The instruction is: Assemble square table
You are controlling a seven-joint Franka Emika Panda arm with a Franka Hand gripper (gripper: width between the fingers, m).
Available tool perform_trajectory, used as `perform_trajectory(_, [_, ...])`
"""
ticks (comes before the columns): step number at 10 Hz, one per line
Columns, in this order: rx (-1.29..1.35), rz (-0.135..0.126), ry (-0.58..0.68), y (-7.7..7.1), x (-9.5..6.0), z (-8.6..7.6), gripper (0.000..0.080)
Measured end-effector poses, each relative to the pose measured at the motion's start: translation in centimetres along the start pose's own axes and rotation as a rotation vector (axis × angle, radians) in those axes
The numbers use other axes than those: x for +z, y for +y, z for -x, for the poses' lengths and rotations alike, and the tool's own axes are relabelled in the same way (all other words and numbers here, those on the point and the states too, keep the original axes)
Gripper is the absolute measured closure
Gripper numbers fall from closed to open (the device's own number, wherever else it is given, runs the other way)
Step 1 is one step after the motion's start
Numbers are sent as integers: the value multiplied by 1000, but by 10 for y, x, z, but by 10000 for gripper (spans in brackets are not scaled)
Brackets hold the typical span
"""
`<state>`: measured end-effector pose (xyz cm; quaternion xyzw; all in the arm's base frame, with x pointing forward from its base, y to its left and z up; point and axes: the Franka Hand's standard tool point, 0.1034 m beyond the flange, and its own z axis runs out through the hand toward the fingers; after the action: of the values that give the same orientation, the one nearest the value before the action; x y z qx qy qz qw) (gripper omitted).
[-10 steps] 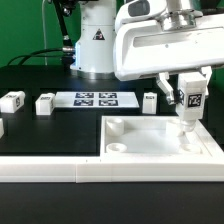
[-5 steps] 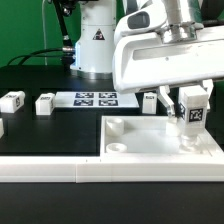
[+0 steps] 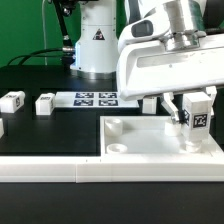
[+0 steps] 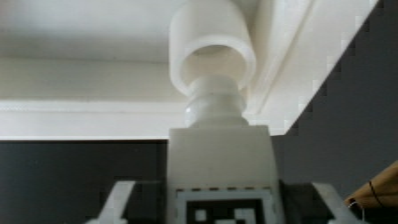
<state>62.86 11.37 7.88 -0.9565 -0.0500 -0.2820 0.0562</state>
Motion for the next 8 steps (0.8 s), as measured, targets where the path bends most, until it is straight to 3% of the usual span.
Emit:
perform_trajectory(3, [-5, 0, 3, -1, -7, -1, 511])
perform_trajectory(8, [-13, 3, 4, -1, 0, 10, 511])
